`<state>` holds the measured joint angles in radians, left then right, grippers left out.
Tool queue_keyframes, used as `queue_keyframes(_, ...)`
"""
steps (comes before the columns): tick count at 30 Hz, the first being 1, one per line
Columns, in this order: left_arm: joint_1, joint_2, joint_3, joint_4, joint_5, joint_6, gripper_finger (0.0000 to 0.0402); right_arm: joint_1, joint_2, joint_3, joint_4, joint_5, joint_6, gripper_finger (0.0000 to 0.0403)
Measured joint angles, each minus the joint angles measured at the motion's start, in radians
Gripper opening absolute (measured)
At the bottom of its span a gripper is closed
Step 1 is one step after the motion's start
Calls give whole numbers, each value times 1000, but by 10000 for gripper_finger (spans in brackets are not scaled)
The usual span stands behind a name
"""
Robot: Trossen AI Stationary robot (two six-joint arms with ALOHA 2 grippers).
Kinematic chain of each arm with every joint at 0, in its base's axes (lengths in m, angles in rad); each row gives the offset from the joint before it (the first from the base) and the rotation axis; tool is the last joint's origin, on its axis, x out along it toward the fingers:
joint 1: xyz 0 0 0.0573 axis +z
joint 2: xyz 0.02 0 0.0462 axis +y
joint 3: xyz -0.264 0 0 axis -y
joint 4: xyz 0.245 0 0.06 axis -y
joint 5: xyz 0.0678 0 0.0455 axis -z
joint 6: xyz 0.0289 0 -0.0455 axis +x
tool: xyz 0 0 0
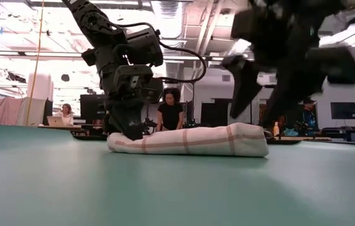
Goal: Roll towel into tight, uniform cylinder
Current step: Roll the white towel
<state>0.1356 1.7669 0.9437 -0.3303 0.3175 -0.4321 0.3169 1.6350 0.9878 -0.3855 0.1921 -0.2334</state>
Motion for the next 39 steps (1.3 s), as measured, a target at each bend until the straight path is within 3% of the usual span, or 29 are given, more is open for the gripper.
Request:
queue_keyframes(3,0,1,1,-1,0,8,0,4,53,0,-14,79,44,290)
queue_keyframes(12,0,1,1,-1,-8,35,0,12,167,6,-17,99,158,290)
queue_keyframes(16,0,1,1,-1,-6,28,0,19,181,5,-27,134,189,271)
queue_keyframes(20,0,2,1,1,20,18,0,13,179,4,-52,164,268,207)
queue_keyframes(27,-1,2,1,-1,38,6,0,-9,180,4,-71,181,362,53)
queue_keyframes(32,-1,2,1,-6,101,-37,0,-11,180,4,-78,106,362,36)
queue_keyframes(39,-3,3,1,0,138,-117,0,-28,137,2,-99,-134,369,36)
